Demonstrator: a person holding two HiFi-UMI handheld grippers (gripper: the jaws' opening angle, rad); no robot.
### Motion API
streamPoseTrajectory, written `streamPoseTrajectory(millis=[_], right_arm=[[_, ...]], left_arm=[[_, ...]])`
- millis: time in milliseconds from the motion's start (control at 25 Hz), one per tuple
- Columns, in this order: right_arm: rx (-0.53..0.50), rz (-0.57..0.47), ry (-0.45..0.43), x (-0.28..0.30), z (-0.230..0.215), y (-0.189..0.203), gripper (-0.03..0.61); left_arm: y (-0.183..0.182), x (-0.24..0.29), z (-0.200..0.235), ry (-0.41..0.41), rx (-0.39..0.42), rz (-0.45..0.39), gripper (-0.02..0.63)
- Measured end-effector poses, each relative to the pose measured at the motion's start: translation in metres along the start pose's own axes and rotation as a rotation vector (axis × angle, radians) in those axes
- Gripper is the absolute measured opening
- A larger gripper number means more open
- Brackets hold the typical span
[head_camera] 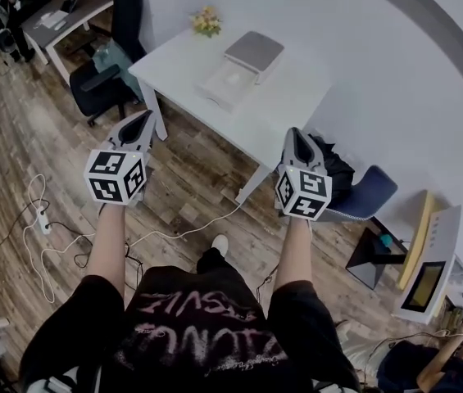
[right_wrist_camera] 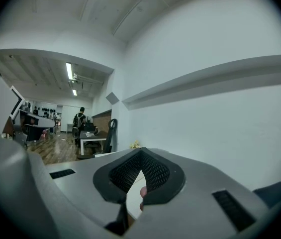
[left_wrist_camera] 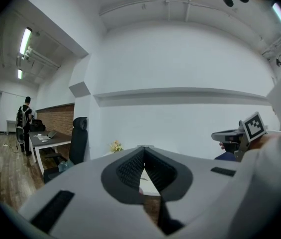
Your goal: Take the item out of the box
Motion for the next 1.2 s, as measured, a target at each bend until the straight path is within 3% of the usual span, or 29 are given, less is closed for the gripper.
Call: streamPoseTrajectory(millis=[480,1200], right_arm=[[0.018,0.028,-0.049,0.087,-0.059,0.019,0.008],[0.017,0.033,-0.075,0.141,-0.078,0.034,0.009]], left_arm=[[0.002,0.095,0.001,-0.049,-0.001,0.007,0.002],[0.014,0.148,0.01,-0.06,0.004,0.022,0.002]])
Point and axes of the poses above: the fingertips, and each gripper's own axes: x forward along the fingers, z to its left, y out of its underside, the point moved 10 cm from there along -x, backward along the fingers, and after that the axes turned 10 degrees about -z, right-handed, at the moved point
